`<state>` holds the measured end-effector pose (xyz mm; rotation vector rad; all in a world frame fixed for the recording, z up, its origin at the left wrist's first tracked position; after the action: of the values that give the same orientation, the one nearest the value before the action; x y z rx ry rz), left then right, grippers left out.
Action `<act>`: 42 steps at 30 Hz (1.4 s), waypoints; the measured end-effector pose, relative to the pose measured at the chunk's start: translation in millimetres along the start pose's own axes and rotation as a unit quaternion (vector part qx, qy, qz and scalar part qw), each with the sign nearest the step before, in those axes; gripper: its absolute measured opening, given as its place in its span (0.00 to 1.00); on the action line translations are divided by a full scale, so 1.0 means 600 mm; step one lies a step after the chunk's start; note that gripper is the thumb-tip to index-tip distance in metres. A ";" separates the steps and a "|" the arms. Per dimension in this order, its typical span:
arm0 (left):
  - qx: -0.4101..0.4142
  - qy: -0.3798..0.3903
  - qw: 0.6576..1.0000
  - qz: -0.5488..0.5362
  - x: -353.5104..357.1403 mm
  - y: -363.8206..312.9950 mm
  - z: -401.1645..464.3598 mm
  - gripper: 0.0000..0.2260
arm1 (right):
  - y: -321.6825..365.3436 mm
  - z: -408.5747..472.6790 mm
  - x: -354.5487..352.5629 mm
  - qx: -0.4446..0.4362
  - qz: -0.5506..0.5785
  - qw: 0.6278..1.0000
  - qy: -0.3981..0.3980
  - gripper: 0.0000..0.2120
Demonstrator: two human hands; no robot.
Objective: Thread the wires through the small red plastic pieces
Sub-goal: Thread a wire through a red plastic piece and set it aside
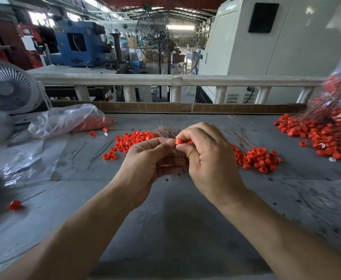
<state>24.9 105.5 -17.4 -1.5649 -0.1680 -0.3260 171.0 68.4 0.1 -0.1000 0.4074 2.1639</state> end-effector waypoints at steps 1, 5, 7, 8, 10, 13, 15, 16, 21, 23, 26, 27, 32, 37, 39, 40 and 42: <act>-0.003 -0.002 1.000 -0.002 0.001 -0.002 -0.001 0.19 | -0.001 0.001 -0.001 -0.008 0.000 1.000 0.004 0.01; -0.001 -0.019 1.000 -0.001 -0.002 -0.006 -0.002 0.20 | -0.005 0.001 -0.004 -0.003 -0.019 1.000 0.020 0.04; -0.001 -0.025 1.000 0.001 -0.002 -0.005 -0.002 0.20 | -0.003 -0.002 -0.005 -0.005 -0.013 0.999 0.030 0.04; 0.001 -0.028 1.000 0.003 -0.003 -0.006 -0.003 0.20 | -0.002 -0.002 -0.004 -0.004 -0.006 1.000 0.029 0.04; 0.007 -0.037 0.999 0.007 -0.004 -0.007 -0.003 0.17 | -0.002 -0.002 -0.003 0.007 0.011 1.000 0.026 0.05; 0.007 -0.041 0.999 0.009 -0.004 -0.007 -0.002 0.18 | -0.007 -0.001 -0.002 0.026 0.039 0.998 0.040 0.07; 0.002 -0.039 0.999 0.005 -0.003 -0.007 -0.003 0.20 | -0.008 -0.002 -0.002 0.029 0.049 0.997 0.043 0.07; 0.000 -0.038 0.999 0.003 -0.004 -0.007 -0.002 0.20 | -0.008 -0.002 -0.002 0.027 0.050 0.998 0.041 0.06; 0.003 -0.040 0.999 0.006 -0.006 -0.007 0.002 0.20 | -0.005 -0.007 0.003 0.029 0.064 0.997 0.040 0.08; 0.011 -0.042 0.999 0.010 -0.009 -0.006 0.004 0.19 | -0.006 -0.007 0.005 0.029 0.069 0.996 0.045 0.08; 0.023 -0.047 0.999 0.015 -0.010 -0.006 0.004 0.18 | -0.007 -0.008 0.006 0.037 0.074 0.995 0.056 0.09; 0.027 -0.050 0.998 0.015 -0.011 -0.006 0.005 0.18 | -0.007 -0.008 0.006 0.040 0.074 0.995 0.059 0.09; 0.029 -0.056 0.998 0.017 -0.012 -0.004 0.007 0.15 | -0.010 -0.006 0.004 0.078 0.088 0.991 0.069 0.08; 0.036 -0.053 0.998 0.019 -0.012 -0.003 0.008 0.11 | -0.010 -0.005 0.003 0.094 0.083 0.988 0.087 0.07; 0.041 -0.055 0.998 0.015 -0.011 -0.002 0.009 0.11 | -0.009 -0.005 0.004 0.103 0.088 0.987 0.087 0.07; 0.042 -0.056 0.997 0.015 -0.011 -0.001 0.009 0.11 | -0.009 -0.005 0.004 0.108 0.091 0.986 0.086 0.07; 0.041 -0.058 0.997 0.016 -0.011 0.000 0.010 0.13 | -0.010 -0.005 0.005 0.113 0.092 0.986 0.085 0.07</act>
<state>19.4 112.1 -19.5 -1.5037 -0.2433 -0.2011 173.9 72.7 -4.9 -0.1236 0.7850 2.2815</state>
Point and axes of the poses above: each hand's wrist, its own z-axis towards the middle knuckle, its own x-axis out of the palm, y = z × x, the point moved 2 cm from there along z, towards the middle knuckle, and after that the axes turned 15 degrees about -y, right-handed, at the moved point
